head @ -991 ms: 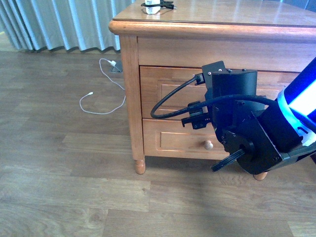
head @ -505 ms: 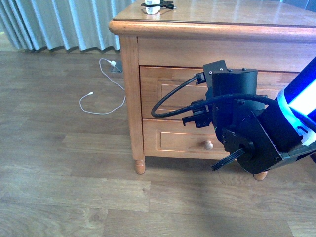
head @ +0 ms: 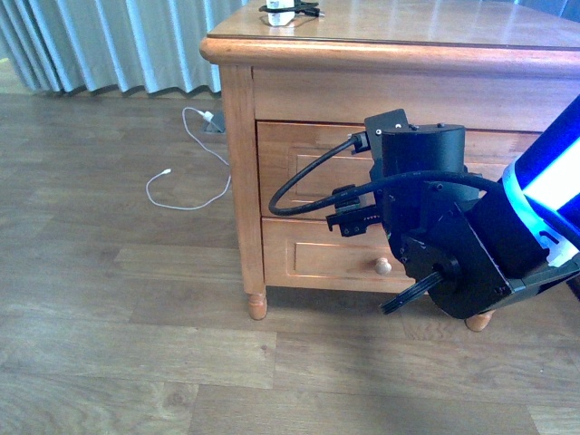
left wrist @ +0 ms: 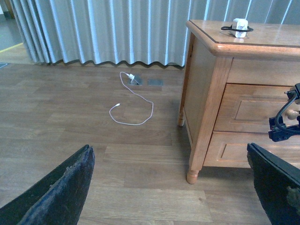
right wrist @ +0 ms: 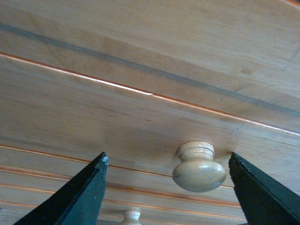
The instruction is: Put charger into drawer
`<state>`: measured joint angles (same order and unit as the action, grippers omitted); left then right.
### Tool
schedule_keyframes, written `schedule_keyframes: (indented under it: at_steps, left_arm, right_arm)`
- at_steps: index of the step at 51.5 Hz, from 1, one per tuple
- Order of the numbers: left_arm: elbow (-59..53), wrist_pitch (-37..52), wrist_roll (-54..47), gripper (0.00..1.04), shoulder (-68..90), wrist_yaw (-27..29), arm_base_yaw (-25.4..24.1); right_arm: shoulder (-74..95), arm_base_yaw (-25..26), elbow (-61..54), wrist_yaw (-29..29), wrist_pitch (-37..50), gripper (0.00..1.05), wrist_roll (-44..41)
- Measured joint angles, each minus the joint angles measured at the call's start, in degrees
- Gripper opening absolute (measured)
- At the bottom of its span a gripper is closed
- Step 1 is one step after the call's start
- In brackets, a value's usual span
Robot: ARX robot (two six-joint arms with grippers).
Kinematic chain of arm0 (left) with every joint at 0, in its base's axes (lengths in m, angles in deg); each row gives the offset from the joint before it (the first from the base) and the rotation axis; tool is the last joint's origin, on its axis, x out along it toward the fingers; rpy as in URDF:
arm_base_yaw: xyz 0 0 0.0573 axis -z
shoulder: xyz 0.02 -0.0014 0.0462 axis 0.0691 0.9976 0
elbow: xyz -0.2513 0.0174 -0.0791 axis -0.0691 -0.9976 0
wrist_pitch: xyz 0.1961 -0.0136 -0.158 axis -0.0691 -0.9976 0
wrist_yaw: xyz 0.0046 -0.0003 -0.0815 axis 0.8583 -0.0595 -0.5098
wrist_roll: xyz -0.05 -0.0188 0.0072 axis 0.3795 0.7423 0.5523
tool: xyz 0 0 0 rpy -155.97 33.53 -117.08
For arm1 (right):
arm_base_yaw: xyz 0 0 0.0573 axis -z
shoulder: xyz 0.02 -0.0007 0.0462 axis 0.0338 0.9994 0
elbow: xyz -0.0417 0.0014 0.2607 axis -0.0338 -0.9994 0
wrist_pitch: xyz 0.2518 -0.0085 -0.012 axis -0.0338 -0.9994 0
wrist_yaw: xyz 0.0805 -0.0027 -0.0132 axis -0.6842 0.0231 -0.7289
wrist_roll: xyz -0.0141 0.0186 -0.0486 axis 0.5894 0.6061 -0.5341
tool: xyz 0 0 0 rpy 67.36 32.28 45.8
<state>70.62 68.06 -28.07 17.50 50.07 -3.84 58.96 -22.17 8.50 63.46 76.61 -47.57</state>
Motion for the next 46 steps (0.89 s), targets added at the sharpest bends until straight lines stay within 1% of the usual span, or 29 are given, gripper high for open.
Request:
schedule_keyframes:
  at_steps: [2,3,7,11,13,24,26,30,32,35,46]
  left_arm:
    - [0.0,0.0,0.0,0.99,0.0,0.0,0.0]
    - [0.0,0.0,0.0,0.99,0.0,0.0,0.0]
    - [0.0,0.0,0.0,0.99,0.0,0.0,0.0]
    - [0.0,0.0,0.0,0.99,0.0,0.0,0.0]
    - [0.0,0.0,0.0,0.99,0.0,0.0,0.0]
    - [0.0,0.0,0.0,0.99,0.0,0.0,0.0]
    - [0.0,0.0,0.0,0.99,0.0,0.0,0.0]
    - [0.0,0.0,0.0,0.99,0.0,0.0,0.0]
    - [0.0,0.0,0.0,0.99,0.0,0.0,0.0]
    - [0.0,0.0,0.0,0.99,0.0,0.0,0.0]
    - [0.0,0.0,0.0,0.99,0.0,0.0,0.0]
  right_arm:
    - [-0.1,0.0,0.0,0.1,0.0,0.92,0.1]
    - [-0.1,0.0,0.0,0.1,0.0,0.93,0.2]
    - [-0.2,0.0,0.0,0.2,0.0,0.90,0.2]
    - [-0.2,0.0,0.0,0.2,0.0,0.90,0.2]
    - [-0.3,0.0,0.0,0.3,0.0,0.88,0.2]
    - [-0.4,0.2,0.0,1.0,0.0,0.57,0.2]
    - [-0.4,0.2,0.0,0.9,0.0,0.50,0.1]
    - [-0.5,0.3,0.0,1.4,0.0,0.32,-0.2]
    - [-0.6,0.3,0.0,1.3,0.0,0.26,-0.5]
    - [-0.7,0.3,0.0,1.2,0.0,0.24,-0.7]
    - [-0.7,0.4,-0.2,0.9,0.0,0.24,-0.7]
